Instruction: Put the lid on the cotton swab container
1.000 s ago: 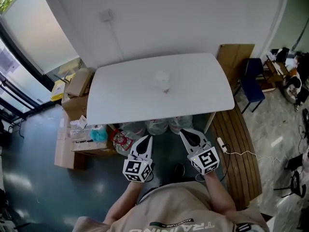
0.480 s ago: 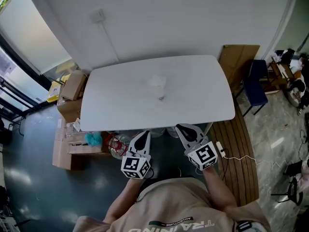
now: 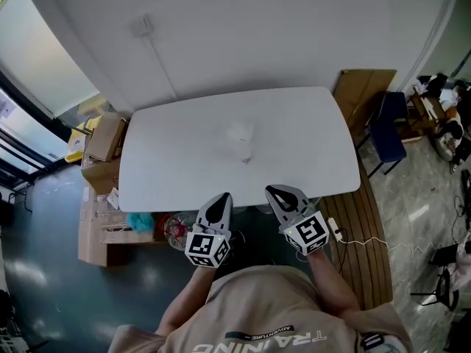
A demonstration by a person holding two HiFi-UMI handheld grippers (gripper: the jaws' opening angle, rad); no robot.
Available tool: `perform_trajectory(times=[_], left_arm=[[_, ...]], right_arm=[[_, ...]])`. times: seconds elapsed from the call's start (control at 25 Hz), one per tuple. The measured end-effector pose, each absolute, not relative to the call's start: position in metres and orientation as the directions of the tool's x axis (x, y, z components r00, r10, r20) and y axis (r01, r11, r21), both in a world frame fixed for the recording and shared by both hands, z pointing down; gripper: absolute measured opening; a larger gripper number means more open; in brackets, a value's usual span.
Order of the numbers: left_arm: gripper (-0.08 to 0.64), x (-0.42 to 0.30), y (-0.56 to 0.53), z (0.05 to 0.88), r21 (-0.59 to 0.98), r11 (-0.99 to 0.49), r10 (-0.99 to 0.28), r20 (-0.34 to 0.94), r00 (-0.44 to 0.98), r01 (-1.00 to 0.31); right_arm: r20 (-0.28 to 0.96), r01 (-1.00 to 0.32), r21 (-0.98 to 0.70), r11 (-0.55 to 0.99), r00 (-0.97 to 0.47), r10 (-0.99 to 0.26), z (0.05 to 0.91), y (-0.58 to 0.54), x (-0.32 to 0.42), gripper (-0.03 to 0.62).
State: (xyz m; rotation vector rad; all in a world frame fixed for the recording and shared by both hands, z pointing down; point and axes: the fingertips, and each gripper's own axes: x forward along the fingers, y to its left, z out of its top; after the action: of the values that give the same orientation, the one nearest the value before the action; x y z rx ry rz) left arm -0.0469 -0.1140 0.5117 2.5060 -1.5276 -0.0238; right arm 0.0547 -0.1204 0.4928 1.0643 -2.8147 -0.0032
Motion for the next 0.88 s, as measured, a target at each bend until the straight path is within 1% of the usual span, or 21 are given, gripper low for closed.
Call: perform_trajectory(times=[0.2,0.4,0.64,0.88], left_arm=[[0.014,-0.058,-0.161,0.502,0.163,-0.484,-0.862,0.079,0.500,-0.860],[0.014,-0.072,-0.195,0.496,0.178,-0.523,-0.838,0.075,0.541,-0.834],[0.014,-0.086,-0.229,0.501,0.154,-0.578,-0.801,0.081,0.593,-0.802],[0.013,-0.090,-0.251,0.510,0.190,-0.590,-0.785,0.096,0.612,-0.785]], right_arm=[[0.110,-0.674,0.080,0.734,-0.726,-0.678,0.477,-0.163,0.039,0.018],[0.108,-0.703,0.092,0.705,-0.697,-0.709,0.464,-0.197,0.022,0.018],[0.141,-0.760,0.070,0.646,-0.634,-0.761,0.475,-0.229,0.011,0.018],[0.182,-0.758,0.073,0.648,-0.628,-0.756,0.483,-0.245,0.003,0.019]])
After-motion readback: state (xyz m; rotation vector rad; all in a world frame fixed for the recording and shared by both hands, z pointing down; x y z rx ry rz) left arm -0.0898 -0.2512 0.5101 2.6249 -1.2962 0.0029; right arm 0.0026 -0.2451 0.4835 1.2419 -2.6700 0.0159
